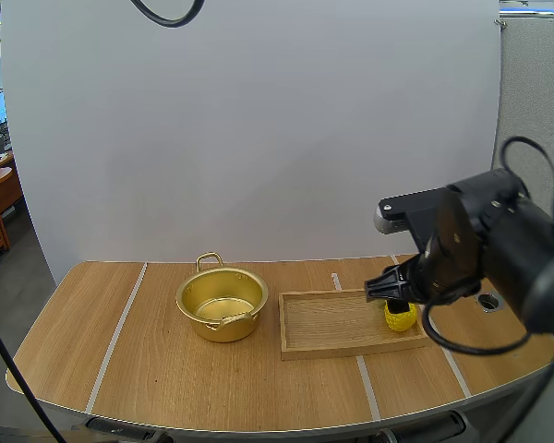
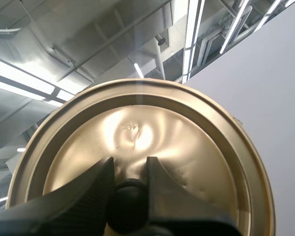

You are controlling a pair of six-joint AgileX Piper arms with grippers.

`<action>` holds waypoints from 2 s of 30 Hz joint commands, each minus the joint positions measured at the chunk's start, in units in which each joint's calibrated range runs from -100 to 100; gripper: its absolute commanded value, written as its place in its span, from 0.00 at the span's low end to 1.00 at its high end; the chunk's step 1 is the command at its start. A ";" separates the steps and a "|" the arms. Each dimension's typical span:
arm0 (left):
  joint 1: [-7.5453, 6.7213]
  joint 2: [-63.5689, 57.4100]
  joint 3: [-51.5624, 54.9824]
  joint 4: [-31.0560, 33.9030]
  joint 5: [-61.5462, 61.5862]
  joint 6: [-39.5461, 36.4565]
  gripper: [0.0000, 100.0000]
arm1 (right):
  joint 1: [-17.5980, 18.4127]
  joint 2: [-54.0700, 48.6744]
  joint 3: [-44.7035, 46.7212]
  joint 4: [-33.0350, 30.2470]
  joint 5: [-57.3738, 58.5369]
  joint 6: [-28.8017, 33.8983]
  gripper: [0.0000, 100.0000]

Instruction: Open the pot, put the pineapple inside, and close it

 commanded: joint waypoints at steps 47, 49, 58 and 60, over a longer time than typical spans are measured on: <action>0.01 -0.44 -0.43 0.45 -2.56 -0.49 0.00 | -13.12 38.01 -9.11 15.81 -25.82 -28.96 1.00; 0.01 -0.44 -0.43 0.45 -2.56 -0.49 0.00 | -13.12 38.42 -9.38 15.81 -26.09 -29.13 1.00; 0.01 -0.44 -0.43 0.45 -2.56 -0.49 0.00 | -13.12 40.28 -11.83 17.16 -25.52 -29.34 1.00; 0.01 -0.44 -0.43 0.45 -2.56 -0.49 0.00 | -13.12 40.73 -11.83 18.10 -25.52 -29.66 1.00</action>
